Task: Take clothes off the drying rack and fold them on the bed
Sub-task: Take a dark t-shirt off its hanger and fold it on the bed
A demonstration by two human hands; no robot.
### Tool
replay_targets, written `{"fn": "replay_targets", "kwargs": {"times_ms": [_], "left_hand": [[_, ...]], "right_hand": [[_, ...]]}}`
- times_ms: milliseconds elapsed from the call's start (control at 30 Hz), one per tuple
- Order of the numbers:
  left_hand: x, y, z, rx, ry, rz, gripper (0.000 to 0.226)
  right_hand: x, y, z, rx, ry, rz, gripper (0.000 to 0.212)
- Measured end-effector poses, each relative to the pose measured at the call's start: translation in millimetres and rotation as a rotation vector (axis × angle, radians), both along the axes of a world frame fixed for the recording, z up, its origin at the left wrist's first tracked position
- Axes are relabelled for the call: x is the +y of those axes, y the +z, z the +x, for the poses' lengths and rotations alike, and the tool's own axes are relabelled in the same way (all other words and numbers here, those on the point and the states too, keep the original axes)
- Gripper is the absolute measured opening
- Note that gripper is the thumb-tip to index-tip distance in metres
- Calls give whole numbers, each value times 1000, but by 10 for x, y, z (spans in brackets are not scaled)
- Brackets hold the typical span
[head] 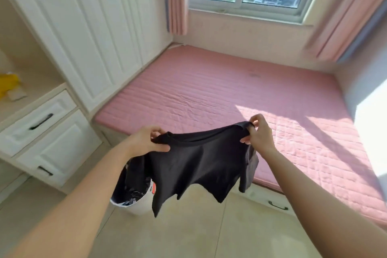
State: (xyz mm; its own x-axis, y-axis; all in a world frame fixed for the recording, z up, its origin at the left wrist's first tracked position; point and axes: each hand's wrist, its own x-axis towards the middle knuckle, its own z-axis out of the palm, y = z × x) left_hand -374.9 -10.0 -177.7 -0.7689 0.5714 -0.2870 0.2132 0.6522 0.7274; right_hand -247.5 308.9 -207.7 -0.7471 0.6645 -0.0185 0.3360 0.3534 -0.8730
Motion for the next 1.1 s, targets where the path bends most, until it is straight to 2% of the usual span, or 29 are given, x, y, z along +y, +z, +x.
{"fn": "replay_targets", "kwargs": {"times_ms": [67, 133, 233, 300, 400, 467, 567, 633, 700, 733, 933, 1100], "left_hand": [[163, -104, -118, 4, -132, -144, 33], [362, -243, -299, 61, -186, -265, 25], [674, -388, -527, 145, -138, -255, 17], [903, -421, -618, 223, -95, -195, 10], [1251, -452, -760, 528, -29, -299, 14], [1437, -501, -858, 634, 29, -358, 19], [1855, -655, -1058, 551, 102, -248, 17], [2120, -745, -1166, 363, 181, -81, 14], [2415, -848, -1285, 199, 278, 61, 25], [2548, -891, -1340, 176, 313, 97, 29], [3273, -1060, -1769, 324, 387, 107, 28], [3853, -1289, -2511, 314, 384, 139, 32]], "right_hand": [[119, 8, 58, -29, -50, 15, 9], [264, 1, 118, -60, -96, 31, 7], [471, -30, 128, -56, -174, 77, 10], [620, -78, 91, -51, -233, 211, 13], [921, -149, 24, -49, -306, 336, 4], [1126, -225, -29, -51, -334, 337, 4], [1542, -391, -173, -51, -351, 311, 15], [1749, -476, -282, -46, -342, 278, 17], [2019, -559, -431, -59, -326, 263, 17], [2141, -593, -509, -63, -319, 261, 17], [2755, -722, -1057, -64, -347, 241, 16], [3265, -880, -1745, -69, -395, 261, 17]]}}
